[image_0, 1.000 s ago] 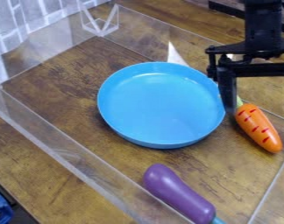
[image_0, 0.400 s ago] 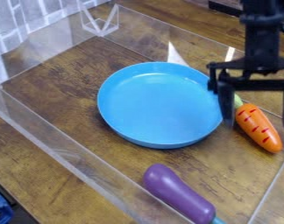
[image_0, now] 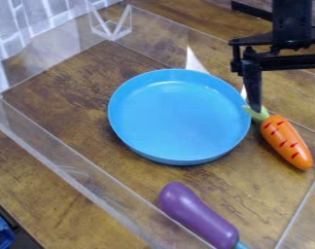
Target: Remove the carrot from the blue tray and put it on the table
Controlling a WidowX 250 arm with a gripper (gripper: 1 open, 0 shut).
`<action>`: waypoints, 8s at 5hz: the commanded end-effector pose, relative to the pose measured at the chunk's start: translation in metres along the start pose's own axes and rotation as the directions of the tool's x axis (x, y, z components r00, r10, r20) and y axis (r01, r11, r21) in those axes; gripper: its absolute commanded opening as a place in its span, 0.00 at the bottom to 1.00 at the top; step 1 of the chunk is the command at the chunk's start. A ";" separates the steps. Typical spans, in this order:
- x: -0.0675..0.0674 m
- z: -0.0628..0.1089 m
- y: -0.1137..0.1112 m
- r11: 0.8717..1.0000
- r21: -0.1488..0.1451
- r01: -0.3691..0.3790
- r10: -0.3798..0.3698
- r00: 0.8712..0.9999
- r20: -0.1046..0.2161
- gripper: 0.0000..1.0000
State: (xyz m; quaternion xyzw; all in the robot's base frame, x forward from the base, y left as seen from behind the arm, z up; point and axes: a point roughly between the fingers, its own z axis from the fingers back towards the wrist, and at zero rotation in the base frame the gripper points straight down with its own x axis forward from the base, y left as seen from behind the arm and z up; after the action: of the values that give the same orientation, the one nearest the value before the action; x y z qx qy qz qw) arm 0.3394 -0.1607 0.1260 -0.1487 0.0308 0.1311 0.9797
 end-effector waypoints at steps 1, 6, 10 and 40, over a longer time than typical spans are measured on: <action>-0.001 0.013 -0.011 0.999 -0.036 0.004 -0.001 0.997 0.074 1.00; 0.010 -0.007 -0.022 0.999 -0.034 -0.011 0.014 0.997 0.080 1.00; 0.014 -0.003 -0.017 0.999 -0.037 -0.031 0.034 0.997 0.073 1.00; 0.027 -0.009 -0.023 0.995 0.040 0.088 -0.092 0.992 0.082 1.00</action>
State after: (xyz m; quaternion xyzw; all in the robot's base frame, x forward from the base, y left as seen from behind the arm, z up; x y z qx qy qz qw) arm 0.3658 -0.1696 0.0945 -0.1109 0.0190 0.1059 0.9880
